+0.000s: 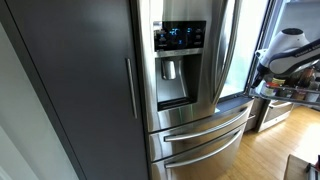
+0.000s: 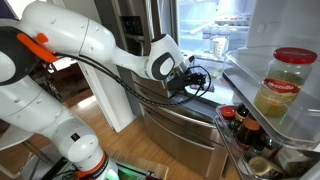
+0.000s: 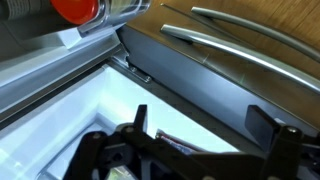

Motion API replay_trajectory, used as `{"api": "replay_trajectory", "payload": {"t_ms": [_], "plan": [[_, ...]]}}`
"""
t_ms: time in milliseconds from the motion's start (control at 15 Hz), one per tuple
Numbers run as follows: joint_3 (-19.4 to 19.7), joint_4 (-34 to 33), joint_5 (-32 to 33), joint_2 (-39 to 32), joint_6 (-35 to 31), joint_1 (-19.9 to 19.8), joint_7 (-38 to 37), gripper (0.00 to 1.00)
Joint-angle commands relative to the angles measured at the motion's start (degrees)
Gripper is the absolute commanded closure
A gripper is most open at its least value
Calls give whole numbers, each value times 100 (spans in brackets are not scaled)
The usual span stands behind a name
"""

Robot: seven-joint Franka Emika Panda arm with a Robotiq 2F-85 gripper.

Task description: Pick up the packet on the bottom right side of the refrigerator and put it in the paper cup in the refrigerator

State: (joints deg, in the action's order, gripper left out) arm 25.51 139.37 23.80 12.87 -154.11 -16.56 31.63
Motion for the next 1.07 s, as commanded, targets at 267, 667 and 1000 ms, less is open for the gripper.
{"api": "replay_trajectory", "payload": {"t_ms": [267, 667, 1000], "plan": [[-116, -71, -57, -52, 2, -106, 32, 0], [-311, -960, 107, -1427, -205, -175, -328, 0], [-473, -1377, -1392, -2169, -906, -208, 1084, 0]]}}
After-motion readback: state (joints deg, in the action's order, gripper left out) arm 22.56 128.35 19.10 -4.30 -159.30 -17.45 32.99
